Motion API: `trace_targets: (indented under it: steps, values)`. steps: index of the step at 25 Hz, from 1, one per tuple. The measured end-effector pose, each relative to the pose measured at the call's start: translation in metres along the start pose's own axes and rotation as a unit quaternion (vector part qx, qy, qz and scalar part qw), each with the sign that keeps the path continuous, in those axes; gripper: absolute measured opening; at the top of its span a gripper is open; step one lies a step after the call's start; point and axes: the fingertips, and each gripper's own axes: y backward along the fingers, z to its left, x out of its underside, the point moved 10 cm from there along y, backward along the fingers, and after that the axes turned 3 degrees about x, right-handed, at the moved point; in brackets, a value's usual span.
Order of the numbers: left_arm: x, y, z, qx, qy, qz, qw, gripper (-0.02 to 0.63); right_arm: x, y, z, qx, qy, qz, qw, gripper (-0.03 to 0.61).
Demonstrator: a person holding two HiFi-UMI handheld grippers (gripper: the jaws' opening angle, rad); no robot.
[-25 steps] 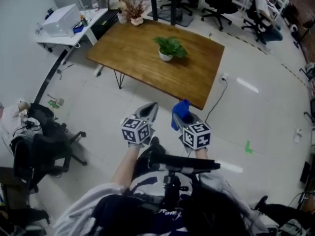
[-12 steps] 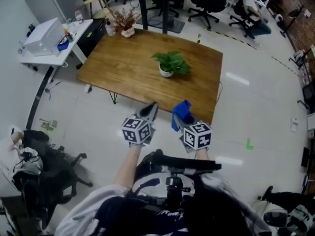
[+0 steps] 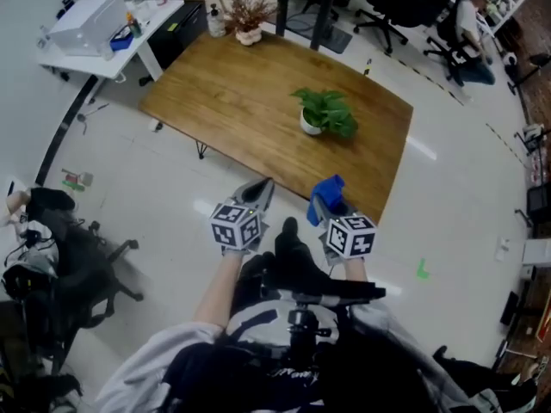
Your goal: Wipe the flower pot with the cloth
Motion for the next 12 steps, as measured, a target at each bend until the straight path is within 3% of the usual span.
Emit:
trace_targets:
  steps: [6, 12]
  values:
    - [-0.019, -0.006, 0.034, -0.043, -0.005, -0.009, 0.999, 0.002, -0.016, -0.055, -0.029, -0.001, -0.016, 0.007, 1.0, 0.08]
    - [-0.047, -0.054, 0.053, -0.062, -0.007, -0.016, 0.9979, 0.002, -0.039, -0.101, -0.072, 0.002, -0.014, 0.026, 1.0, 0.08]
